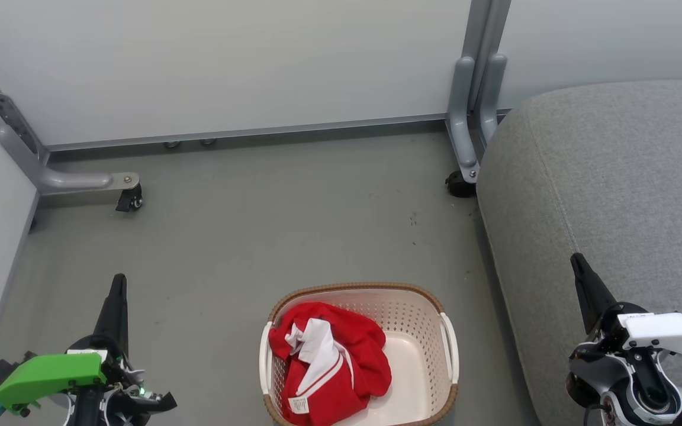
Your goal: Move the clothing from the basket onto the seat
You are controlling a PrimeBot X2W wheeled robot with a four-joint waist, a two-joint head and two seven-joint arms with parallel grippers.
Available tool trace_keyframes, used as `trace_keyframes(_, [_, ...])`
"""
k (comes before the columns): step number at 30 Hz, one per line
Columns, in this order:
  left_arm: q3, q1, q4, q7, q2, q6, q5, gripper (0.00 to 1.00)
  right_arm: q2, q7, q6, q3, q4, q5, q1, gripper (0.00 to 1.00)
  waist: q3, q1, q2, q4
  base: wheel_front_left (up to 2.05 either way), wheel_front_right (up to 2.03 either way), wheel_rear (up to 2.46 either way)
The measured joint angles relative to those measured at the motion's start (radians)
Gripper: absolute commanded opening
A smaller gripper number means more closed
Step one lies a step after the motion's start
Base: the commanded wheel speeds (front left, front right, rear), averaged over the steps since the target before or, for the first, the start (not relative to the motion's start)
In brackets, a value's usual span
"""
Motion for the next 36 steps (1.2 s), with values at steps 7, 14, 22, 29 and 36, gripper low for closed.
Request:
trace_keyframes(7, [0.0, 0.0, 0.0, 0.0, 0.0, 0.0, 0.0, 0.0, 0.0, 0.0, 0.0, 0.0, 0.0, 0.0, 0.0, 0.0, 0.0, 0.0, 0.0, 0.0, 0.0, 0.0, 0.0])
trace_keyframes(14, [0.001, 0.0, 0.0, 0.0, 0.0, 0.0, 0.001, 0.0, 0.0, 0.001, 0.0, -0.001, 0.0, 0.0, 0.0, 0.0, 0.0, 0.0, 0.0, 0.0, 0.0, 0.0, 0.0])
trace_keyframes(22, [0.001, 0.0, 0.0, 0.0, 0.0, 0.0, 0.001, 0.0, 0.001, 0.002, 0.0, -0.001, 0.0, 0.0, 0.0, 0.0, 0.0, 0.0, 0.0, 0.0, 0.0, 0.0, 0.0])
trace_keyframes(29, [0.001, 0.0, 0.0, 0.0, -0.001, 0.0, 0.001, 0.0, 0.001, 0.003, 0.0, -0.001, 0.0, 0.0, 0.0, 0.0, 0.0, 0.0, 0.0, 0.0, 0.0, 0.0, 0.0])
trace_keyframes(36, [0.001, 0.0, 0.0, 0.0, -0.001, 0.0, 0.001, 0.0, 0.001, 0.003, 0.0, -0.002, 0.0, 0.0, 0.0, 0.0, 0.0, 0.0, 0.0, 0.0, 0.0, 0.0, 0.0])
